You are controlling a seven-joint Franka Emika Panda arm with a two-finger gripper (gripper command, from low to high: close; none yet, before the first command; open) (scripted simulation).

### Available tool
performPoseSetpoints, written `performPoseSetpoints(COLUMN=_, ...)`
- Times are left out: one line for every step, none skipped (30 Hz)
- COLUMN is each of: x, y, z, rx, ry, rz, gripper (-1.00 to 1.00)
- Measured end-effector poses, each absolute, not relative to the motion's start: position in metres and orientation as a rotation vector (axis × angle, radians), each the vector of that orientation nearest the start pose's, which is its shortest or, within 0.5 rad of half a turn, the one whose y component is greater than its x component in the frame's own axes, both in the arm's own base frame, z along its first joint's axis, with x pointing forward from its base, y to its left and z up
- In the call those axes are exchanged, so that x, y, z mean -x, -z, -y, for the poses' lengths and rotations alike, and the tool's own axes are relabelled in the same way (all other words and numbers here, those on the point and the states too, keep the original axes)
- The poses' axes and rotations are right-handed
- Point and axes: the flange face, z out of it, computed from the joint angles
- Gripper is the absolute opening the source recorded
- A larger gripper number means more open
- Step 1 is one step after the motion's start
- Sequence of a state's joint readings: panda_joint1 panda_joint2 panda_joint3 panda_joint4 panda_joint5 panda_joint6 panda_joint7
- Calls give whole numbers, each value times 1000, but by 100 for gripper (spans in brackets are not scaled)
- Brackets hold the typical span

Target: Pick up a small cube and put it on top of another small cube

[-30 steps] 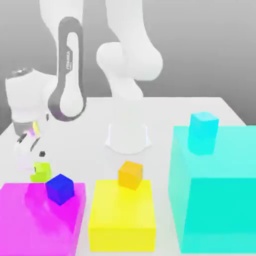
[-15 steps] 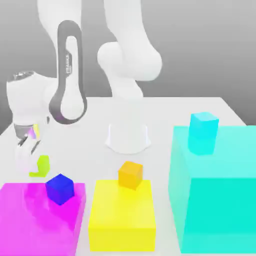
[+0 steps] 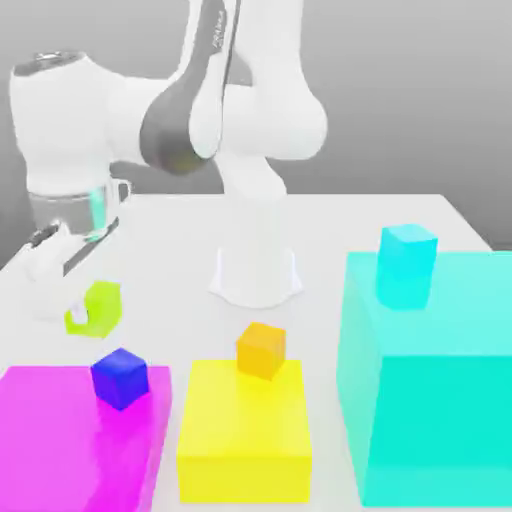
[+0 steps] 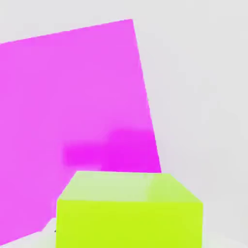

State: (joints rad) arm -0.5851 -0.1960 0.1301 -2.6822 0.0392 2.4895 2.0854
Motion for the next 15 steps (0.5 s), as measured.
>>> performPoseSetpoints(x=-367, y=-289, z=179, rx=875, ry=5, rz=-3018, gripper=-100)
performPoseSetpoints(x=-368, y=-278, z=178, rx=873, ry=6, rz=-3019, gripper=-100)
performPoseSetpoints(x=-368, y=-266, z=177, rx=873, ry=5, rz=-3019, gripper=-100)
performPoseSetpoints(x=-368, y=-254, z=176, rx=873, ry=4, rz=-3018, gripper=100)
performPoseSetpoints(x=-368, y=-254, z=176, rx=873, ry=4, rz=-3017, gripper=100)
performPoseSetpoints(x=-368, y=-254, z=176, rx=873, ry=4, rz=-3017, gripper=100)
performPoseSetpoints(x=-368, y=-254, z=176, rx=873, ry=4, rz=-3017, gripper=100)
performPoseSetpoints(x=-368, y=-254, z=176, rx=873, ry=4, rz=-3017, gripper=100)
performPoseSetpoints(x=-368, y=-254, z=176, rx=873, ry=4, rz=-3017, gripper=100)
performPoseSetpoints(x=-367, y=-249, z=176, rx=874, ry=2, rz=-3018, gripper=100)
performPoseSetpoints(x=-368, y=-252, z=176, rx=873, ry=2, rz=-3019, gripper=100)
performPoseSetpoints(x=-368, y=-260, z=177, rx=872, ry=3, rz=-3020, gripper=100)
performPoseSetpoints(x=-368, y=-270, z=177, rx=872, ry=4, rz=-3021, gripper=100)
performPoseSetpoints(x=-368, y=-282, z=177, rx=872, ry=4, rz=-3021, gripper=100)
performPoseSetpoints(x=-368, y=-294, z=177, rx=872, ry=3, rz=-3020, gripper=100)
